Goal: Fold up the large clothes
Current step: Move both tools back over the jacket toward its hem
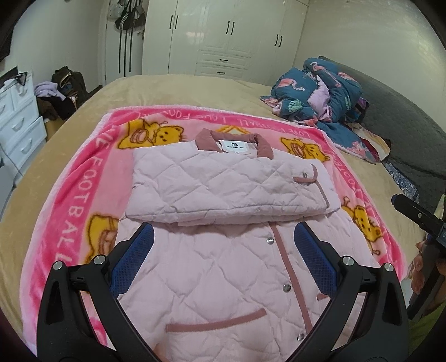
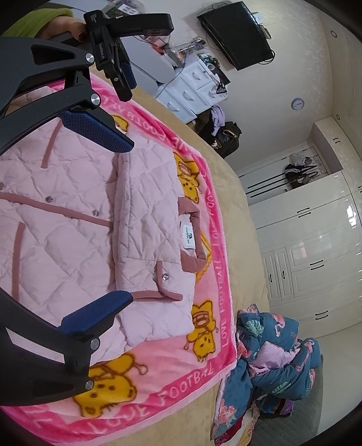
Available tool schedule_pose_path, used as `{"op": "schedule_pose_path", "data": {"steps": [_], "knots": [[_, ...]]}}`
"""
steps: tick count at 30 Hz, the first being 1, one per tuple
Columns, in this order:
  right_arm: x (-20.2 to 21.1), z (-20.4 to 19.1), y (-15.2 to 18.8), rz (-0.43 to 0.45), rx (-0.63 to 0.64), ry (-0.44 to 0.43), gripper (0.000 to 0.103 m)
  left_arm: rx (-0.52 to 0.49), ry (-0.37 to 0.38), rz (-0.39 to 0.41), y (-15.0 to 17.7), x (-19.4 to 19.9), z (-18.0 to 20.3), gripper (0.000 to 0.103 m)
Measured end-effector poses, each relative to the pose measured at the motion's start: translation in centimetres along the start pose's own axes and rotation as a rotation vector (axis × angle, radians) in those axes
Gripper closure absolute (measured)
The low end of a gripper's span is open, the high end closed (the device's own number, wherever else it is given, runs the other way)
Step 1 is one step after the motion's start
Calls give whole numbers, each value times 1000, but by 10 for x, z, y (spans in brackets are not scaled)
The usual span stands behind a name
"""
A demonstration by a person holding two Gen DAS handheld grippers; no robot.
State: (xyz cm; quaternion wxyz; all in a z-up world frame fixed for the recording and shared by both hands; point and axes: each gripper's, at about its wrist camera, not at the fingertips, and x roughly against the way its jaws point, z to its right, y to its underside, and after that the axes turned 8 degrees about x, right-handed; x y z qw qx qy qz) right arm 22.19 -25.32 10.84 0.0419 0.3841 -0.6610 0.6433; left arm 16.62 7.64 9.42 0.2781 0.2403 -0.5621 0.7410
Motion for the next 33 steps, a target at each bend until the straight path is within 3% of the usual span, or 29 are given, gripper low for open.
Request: {"op": "schedule_pose_path", "data": {"steps": [14, 33], "knots": [[18, 4, 43, -55, 31, 46, 4, 1, -5, 3, 41, 12, -2, 9], [32, 42, 118, -171, -13, 108, 4, 19, -81, -56, 98, 8, -32, 9]]}}
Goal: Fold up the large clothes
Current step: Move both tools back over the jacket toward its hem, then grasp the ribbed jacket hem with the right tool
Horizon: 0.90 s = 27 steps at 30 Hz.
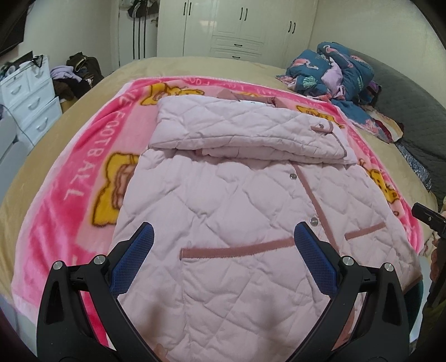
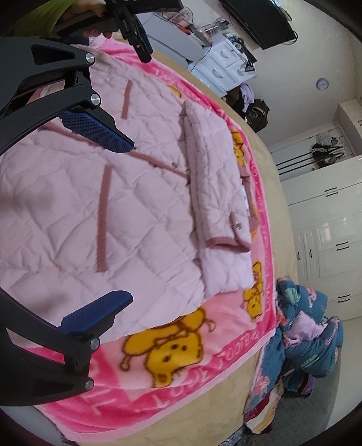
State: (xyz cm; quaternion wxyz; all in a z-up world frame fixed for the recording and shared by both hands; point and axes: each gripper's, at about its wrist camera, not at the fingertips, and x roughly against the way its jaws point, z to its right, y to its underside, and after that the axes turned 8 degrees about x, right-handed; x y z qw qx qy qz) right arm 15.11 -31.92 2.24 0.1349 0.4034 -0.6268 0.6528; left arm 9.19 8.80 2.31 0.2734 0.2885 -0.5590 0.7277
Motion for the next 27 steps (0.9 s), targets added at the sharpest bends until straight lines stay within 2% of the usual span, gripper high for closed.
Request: {"op": "schedule_pose_path", "data": {"steps": [13, 27], "knots": [[1, 21, 44, -70, -15, 47, 4, 2, -35, -43, 35, -6, -16, 9], [15, 28, 66, -88, 9, 68, 4, 20, -72, -36, 60, 13, -44, 8]]}}
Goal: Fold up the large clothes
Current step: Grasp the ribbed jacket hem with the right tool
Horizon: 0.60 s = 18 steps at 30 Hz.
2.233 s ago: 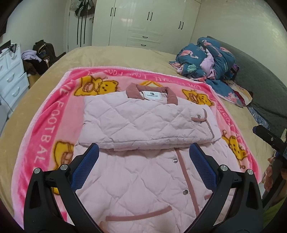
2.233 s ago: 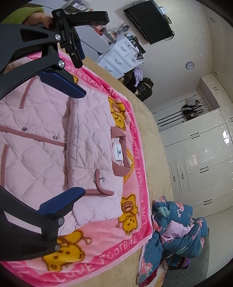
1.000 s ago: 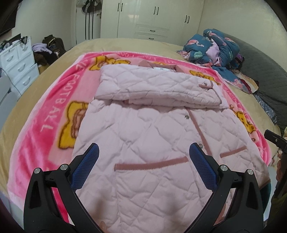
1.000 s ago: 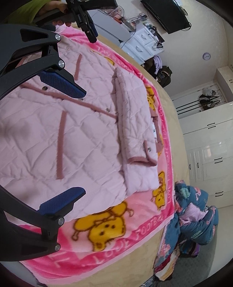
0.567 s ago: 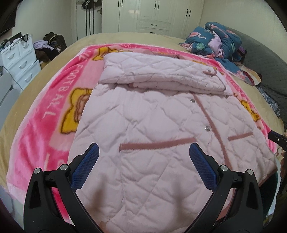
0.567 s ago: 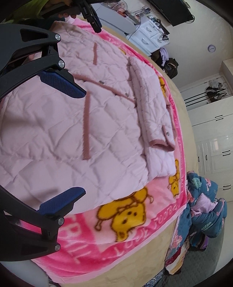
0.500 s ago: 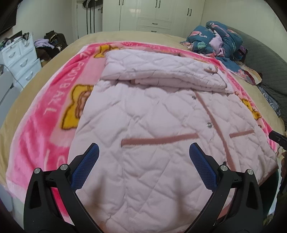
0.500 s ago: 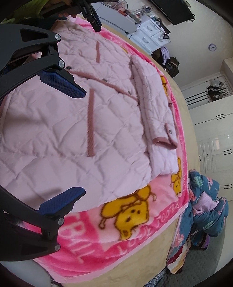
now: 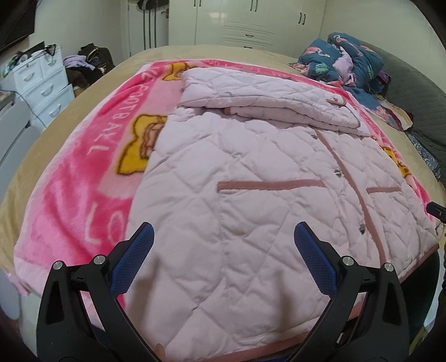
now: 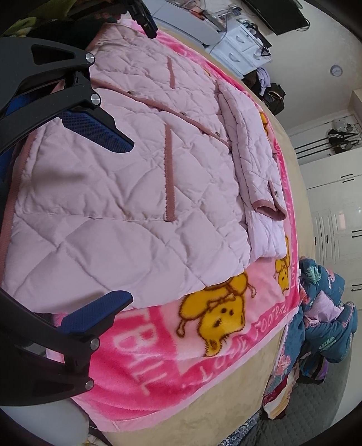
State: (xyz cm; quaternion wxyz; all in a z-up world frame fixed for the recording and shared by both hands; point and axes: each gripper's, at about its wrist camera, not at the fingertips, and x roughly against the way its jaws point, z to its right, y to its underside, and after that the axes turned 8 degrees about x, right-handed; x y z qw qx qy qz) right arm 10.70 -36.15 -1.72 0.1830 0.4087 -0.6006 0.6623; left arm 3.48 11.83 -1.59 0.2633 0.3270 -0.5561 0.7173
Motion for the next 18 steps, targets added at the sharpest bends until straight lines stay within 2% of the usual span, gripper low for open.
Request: {"op": "schedule_pose_path", "data": {"steps": [18], "knots": [[-1, 20, 34, -84, -37, 5, 4, 62, -72, -29, 18, 8, -45, 8]]}}
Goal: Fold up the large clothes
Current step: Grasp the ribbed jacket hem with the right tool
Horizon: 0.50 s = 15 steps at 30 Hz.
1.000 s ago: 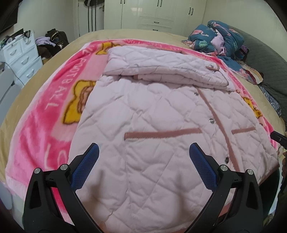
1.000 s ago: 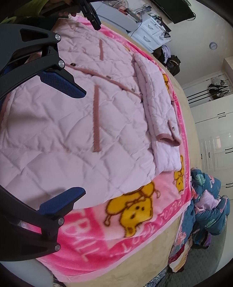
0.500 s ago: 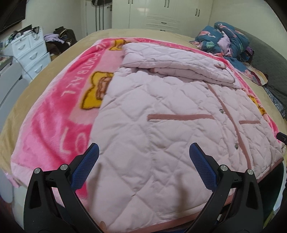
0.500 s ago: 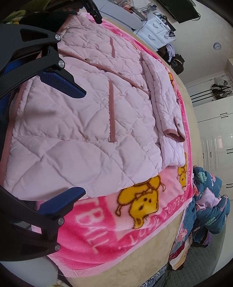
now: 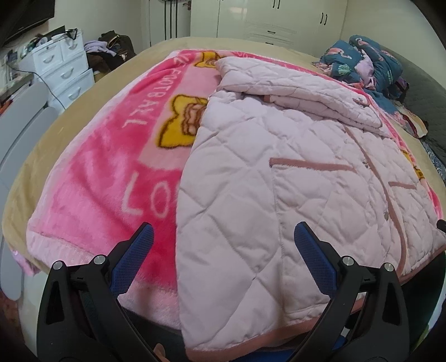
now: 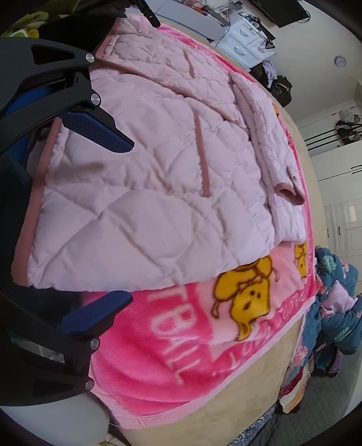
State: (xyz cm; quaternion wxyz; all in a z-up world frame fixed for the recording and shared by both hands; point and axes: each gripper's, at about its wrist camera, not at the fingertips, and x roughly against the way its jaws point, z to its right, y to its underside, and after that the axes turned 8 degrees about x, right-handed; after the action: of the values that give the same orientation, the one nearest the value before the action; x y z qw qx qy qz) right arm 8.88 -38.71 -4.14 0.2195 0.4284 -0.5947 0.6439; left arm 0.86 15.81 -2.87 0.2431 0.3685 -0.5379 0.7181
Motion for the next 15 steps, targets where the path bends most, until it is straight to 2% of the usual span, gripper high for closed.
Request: {"op": "schedule_pose_path", "data": {"steps": [10, 15], "knots": [[-14, 6, 20, -88, -28, -64, 4, 18, -20, -41, 16, -2, -19, 8], [-18, 2, 25, -109, -14, -95, 8, 26, -19, -58, 21, -4, -24, 8]]}}
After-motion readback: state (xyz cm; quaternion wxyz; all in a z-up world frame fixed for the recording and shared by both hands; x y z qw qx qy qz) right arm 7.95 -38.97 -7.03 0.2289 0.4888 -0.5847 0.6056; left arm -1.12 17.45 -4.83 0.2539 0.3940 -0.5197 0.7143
